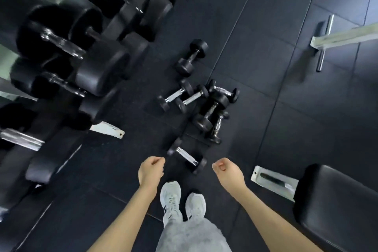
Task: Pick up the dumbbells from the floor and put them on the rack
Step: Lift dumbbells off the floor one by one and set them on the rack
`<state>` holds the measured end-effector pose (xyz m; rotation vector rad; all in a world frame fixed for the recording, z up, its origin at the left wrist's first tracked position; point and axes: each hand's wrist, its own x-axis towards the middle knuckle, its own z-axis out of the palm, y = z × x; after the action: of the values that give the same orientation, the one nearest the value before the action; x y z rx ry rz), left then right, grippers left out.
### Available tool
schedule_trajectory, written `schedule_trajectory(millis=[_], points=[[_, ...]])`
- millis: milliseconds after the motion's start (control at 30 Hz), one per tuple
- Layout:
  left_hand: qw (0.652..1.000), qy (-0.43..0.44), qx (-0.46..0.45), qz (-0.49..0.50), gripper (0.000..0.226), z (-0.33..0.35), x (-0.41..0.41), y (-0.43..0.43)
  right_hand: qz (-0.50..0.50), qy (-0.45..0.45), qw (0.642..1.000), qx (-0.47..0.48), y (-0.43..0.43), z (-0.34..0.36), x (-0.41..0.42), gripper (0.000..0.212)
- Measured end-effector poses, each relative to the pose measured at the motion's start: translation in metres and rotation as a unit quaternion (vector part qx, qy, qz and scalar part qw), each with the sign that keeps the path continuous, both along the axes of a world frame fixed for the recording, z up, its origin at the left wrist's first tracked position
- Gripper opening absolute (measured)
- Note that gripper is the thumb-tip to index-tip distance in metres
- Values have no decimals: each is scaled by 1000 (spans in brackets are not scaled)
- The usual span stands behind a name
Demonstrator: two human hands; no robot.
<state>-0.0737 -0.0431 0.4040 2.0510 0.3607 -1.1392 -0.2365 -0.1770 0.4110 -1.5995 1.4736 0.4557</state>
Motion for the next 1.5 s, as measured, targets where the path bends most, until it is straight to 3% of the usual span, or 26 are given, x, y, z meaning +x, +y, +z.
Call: schedule_trajectory(millis=[367, 467, 600, 667, 767, 900, 1100, 1233, 1367, 1500], points=[[996, 87, 16, -4, 13, -266, -41, -28, 101, 36, 993, 54, -7, -264, 15, 26], [993, 108, 14, 35, 18, -348, -51, -39, 150, 37, 986, 63, -9, -350, 25, 38], [981, 156, 0, 113, 56, -429, -65, -52, 239, 67, 962, 112, -9, -440, 38, 50], [975, 166, -18, 148, 57, -454, -66, -60, 259, 87, 951, 145, -9, -468, 41, 43], [948, 171, -67, 260, 39, -480, -62, -69, 254, 76, 950, 168, -8, -491, 42, 35], [934, 165, -73, 309, 16, -470, -62, -75, 217, 61, 958, 175, -7, -478, 39, 28], [950, 141, -70, 270, 22, -402, -56, -75, 198, 64, 956, 206, -3, -416, 46, 34], [952, 141, -78, 259, 19, -327, -52, -73, 158, 55, 955, 245, -7, -332, 52, 32], [957, 137, -81, 242, 35, -204, -40, -70, 157, 41, 952, 258, -16, -191, 68, 29], [962, 118, -103, 224, 20, -72, -19, -70, 181, 14, 946, 269, -23, -55, 86, 29]])
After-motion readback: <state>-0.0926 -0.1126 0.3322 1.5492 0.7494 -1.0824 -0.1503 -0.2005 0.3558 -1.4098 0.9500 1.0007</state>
